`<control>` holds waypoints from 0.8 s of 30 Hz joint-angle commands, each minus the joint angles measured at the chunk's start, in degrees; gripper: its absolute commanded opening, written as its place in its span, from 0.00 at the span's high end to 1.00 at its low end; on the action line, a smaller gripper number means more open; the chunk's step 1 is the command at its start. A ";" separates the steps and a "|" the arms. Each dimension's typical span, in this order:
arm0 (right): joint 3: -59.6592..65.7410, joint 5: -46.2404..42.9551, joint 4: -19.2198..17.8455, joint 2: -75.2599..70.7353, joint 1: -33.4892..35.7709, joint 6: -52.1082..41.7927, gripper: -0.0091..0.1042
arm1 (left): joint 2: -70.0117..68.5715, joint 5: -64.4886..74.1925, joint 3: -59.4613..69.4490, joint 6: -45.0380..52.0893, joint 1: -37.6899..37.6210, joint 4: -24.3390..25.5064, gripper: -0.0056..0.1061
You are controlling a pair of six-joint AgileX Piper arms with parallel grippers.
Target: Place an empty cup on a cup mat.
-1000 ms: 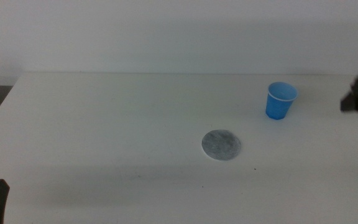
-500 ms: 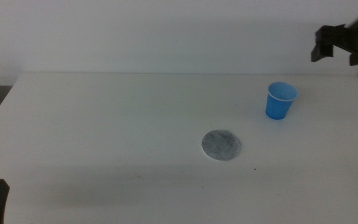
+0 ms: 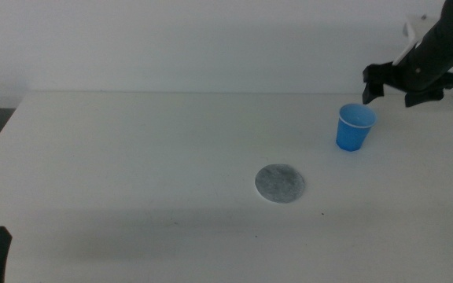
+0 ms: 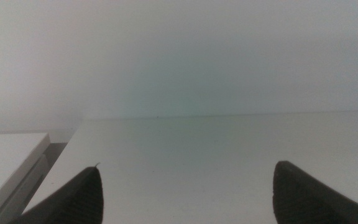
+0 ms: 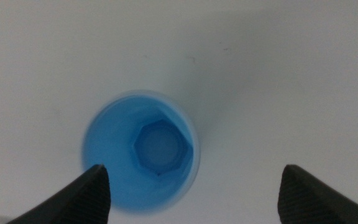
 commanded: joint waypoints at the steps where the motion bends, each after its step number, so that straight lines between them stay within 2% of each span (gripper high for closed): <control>1: -0.43 -2.19 -0.17 1.64 0.06 -0.40 0.17 | -0.21 -0.73 -0.02 -0.16 -0.06 -0.13 0.11; 9: -0.43 -7.68 -0.17 6.98 0.06 -0.40 0.22 | -0.21 -0.73 -0.02 -0.16 -0.06 -0.13 0.11; 14: -0.43 -9.74 -0.17 9.11 0.06 0.23 0.33 | -0.21 -0.73 -0.02 -0.16 -0.06 -0.13 0.11; 18: -0.43 -9.75 -0.01 9.88 0.06 0.23 0.49 | -0.21 -0.73 -0.02 -0.16 -0.06 -0.13 0.11; 20: -0.43 -9.75 0.77 9.88 0.06 0.23 0.60 | -0.21 -0.73 -0.02 -0.16 -0.06 -0.13 0.11; 23: -0.43 -9.87 1.34 9.63 0.06 -0.02 0.82 | -0.21 -0.73 -0.02 -0.16 -0.06 -0.13 0.11; 24: -0.43 -9.87 1.34 9.17 0.06 -0.02 0.92 | -0.21 -0.73 -0.02 -0.16 -0.06 -0.13 0.11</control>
